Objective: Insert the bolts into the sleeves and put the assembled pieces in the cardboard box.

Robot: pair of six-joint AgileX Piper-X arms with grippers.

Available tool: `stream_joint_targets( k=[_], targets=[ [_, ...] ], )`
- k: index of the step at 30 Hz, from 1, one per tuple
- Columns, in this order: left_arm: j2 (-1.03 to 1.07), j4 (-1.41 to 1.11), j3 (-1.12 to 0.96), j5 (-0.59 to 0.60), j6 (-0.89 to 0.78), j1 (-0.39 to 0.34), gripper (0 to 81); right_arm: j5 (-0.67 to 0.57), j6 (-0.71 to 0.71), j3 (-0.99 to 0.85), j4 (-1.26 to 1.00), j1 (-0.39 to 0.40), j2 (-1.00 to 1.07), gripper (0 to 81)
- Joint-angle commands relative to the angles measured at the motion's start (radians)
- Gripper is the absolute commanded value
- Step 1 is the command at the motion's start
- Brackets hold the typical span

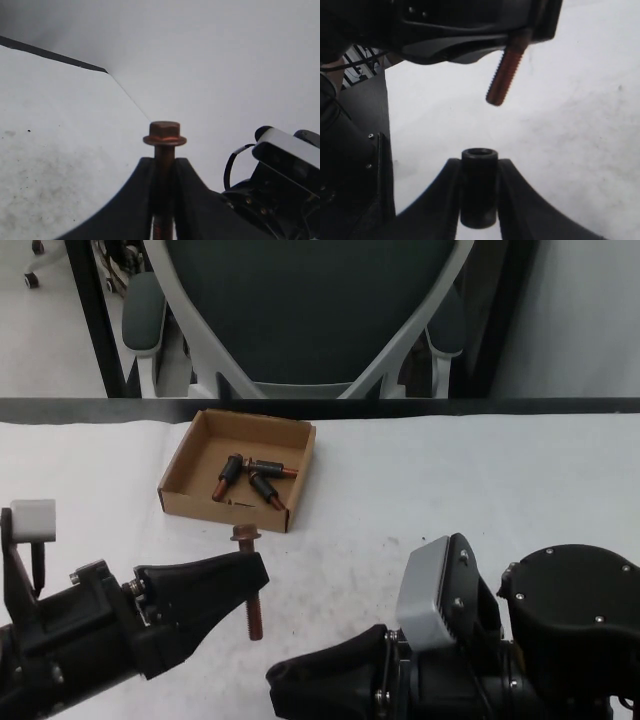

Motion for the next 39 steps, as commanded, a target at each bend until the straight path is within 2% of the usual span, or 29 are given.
stream_joint_targets(
  k=[1, 15, 27, 33, 39],
  targets=[
    [-0.012, -0.023, 0.001, 0.008, 0.019, -0.005, 0.8, 0.026, -0.041, -0.013, -0.019, 0.0, 0.001, 0.2],
    [-0.012, -0.026, 0.001, 0.008, -0.032, -0.005, 0.8, 0.096, -0.305, -0.013, -0.019, 0.0, 0.003, 0.2],
    [-0.012, -0.033, 0.001, -0.046, 0.045, -0.005, 0.8, 0.096, -0.23, -0.107, -0.059, 0.0, 0.112, 0.2],
    [-0.012, -0.07, 0.001, -0.092, 0.131, -0.005, 0.8, 0.096, -0.172, -0.119, -0.057, 0.0, 0.119, 0.2],
    [-0.012, -0.072, 0.001, -0.132, 0.198, -0.005, 0.8, 0.096, -0.172, -0.119, -0.057, 0.0, 0.119, 0.2]
  ],
)
